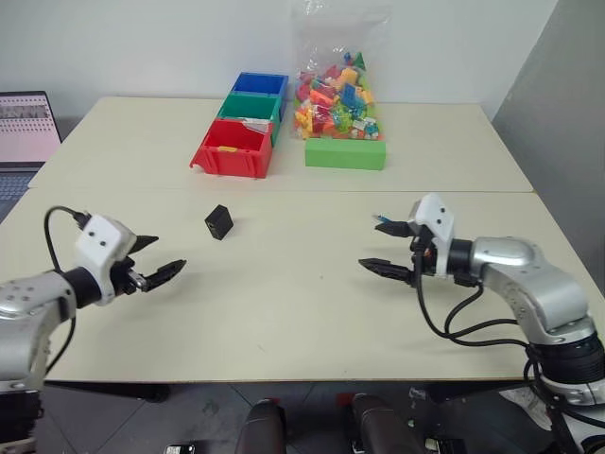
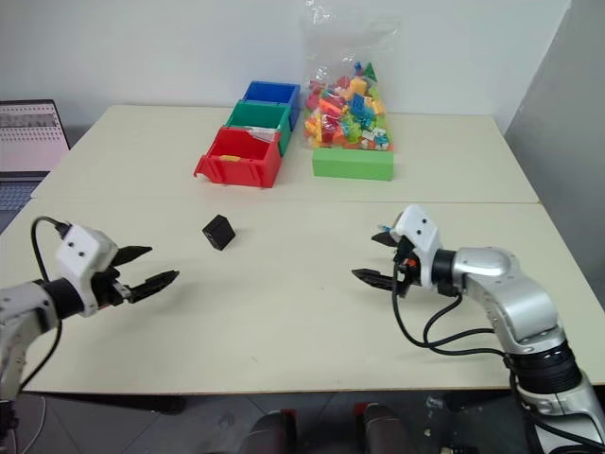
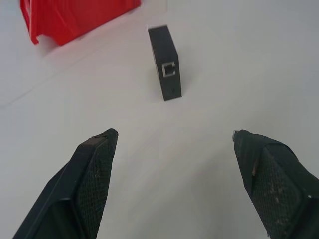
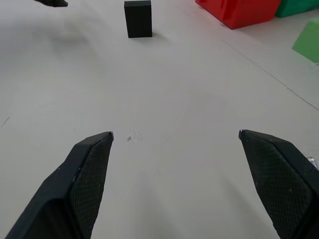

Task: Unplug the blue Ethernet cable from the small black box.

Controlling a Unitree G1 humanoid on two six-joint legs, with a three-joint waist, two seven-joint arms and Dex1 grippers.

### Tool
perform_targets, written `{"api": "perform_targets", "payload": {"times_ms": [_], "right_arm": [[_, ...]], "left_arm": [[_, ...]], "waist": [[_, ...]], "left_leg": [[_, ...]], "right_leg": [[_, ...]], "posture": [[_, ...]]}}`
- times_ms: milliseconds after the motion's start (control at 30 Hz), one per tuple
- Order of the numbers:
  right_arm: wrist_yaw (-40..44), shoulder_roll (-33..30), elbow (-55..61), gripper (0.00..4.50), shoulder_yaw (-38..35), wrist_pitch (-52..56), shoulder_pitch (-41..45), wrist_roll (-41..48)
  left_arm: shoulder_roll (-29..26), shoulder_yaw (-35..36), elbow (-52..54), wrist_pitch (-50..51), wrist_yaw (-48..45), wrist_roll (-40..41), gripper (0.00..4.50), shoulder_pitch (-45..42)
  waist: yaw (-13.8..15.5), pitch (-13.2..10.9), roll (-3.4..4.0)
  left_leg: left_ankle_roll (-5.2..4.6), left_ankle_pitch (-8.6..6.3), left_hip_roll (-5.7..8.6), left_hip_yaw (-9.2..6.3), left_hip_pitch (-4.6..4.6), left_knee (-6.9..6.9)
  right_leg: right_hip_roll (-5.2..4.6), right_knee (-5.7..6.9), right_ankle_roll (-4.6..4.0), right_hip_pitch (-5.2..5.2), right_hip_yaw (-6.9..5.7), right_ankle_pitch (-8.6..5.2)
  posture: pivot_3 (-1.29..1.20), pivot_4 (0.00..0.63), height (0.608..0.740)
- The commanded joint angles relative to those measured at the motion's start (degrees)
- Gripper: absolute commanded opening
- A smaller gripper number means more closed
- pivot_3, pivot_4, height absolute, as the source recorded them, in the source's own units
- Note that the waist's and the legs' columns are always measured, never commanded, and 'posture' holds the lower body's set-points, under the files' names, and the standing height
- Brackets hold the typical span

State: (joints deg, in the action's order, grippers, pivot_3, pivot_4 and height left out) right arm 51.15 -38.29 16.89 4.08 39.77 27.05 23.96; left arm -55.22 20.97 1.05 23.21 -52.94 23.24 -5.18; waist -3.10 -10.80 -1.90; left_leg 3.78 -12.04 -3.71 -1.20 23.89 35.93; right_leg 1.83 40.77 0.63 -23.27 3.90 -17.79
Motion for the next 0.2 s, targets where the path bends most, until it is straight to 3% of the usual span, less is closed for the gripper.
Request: {"api": "perform_targets", "payload": {"times_ms": [33,200], "right_arm": [[1.83,-1.52,-1.1,4.27,-2.73,-1.56,1.65,1.25],[1.89,-1.65,-2.55,4.27,-3.61,-1.36,2.59,1.72]], "left_arm": [[-1.94,1.84,1.6,2.38,-1.93,1.99,3.92,-0.95],[-1.77,0.68,1.3,3.23,-2.83,1.98,3.92,-2.79]], "waist": [[-0.04,-0.01,0.02],[-0.09,-0.02,0.01]], "left_leg": [[0.0,0.0,0.0,0.01,0.0,0.0],[0.0,0.0,-0.01,-0.03,0.02,0.0]], "right_leg": [[0.0,0.0,0.0,0.0,0.01,0.0],[0.02,0.01,-0.01,-0.02,0.03,0.0]], "posture": [[0.0,0.15,0.74],[0.0,0.15,0.74]]}}
